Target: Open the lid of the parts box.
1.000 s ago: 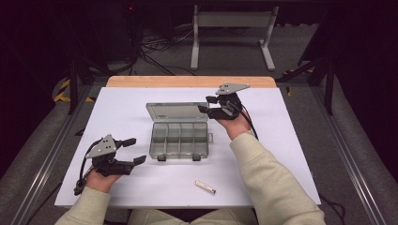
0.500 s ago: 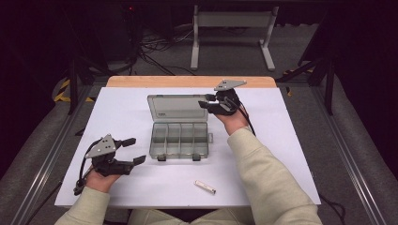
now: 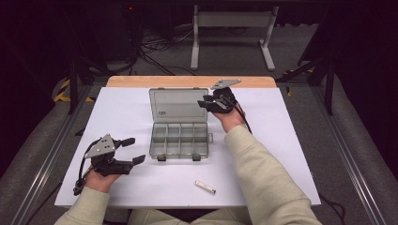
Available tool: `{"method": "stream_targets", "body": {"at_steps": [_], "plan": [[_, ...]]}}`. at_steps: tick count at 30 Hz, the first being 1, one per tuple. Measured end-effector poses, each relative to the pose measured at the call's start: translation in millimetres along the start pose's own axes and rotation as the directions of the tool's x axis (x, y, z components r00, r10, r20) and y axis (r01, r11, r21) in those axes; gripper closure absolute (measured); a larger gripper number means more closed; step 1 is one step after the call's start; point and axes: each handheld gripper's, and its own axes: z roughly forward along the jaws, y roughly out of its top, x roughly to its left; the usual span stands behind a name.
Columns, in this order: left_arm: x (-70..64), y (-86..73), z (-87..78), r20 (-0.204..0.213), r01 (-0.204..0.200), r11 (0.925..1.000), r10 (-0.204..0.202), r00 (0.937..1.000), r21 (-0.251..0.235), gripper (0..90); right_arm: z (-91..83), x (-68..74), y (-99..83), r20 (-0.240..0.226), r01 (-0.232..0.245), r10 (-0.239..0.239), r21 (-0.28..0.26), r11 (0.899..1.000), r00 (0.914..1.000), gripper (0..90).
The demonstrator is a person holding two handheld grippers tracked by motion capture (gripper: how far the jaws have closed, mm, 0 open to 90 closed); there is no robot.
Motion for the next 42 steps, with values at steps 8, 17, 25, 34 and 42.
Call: {"method": "stream_targets", "body": {"at_steps": [8,17,25,34,42], "plan": [[0.7,-0.4,-0.1,0.0,0.004,1.0,-0.004,1.0,-0.001,22.8,9.1,-9.2,-4.6,-0.013,-0.043,0.043,0.014,0.999,0.999,61.3],[0.5,-0.5,0.3,0.011,0.014,0.9999,-0.015,0.9998,0.004,22.4,18.8,-11.4,-12.2,-0.011,-0.071,0.072,0.052,0.996,0.9973,51.4],[1.6,-0.4,0.8,0.009,0.011,0.9999,-0.011,0.9999,0.003,22.3,24.8,-12.1,-18.6,-0.007,-0.088,0.09,0.107,0.99,0.996,46.1],[2.1,-0.2,0.8,0.005,0.007,1.0,-0.007,1.0,0.001,22.2,29.7,-11.6,-25.1,-0.014,-0.104,0.108,0.148,0.983,0.9941,42.8],[1.7,-0.4,1.1,0.01,0.01,0.9999,-0.01,0.9999,0.003,22.3,32.4,-12.2,-28.2,-0.022,-0.127,0.133,0.164,0.978,0.9909,40.7]]}}
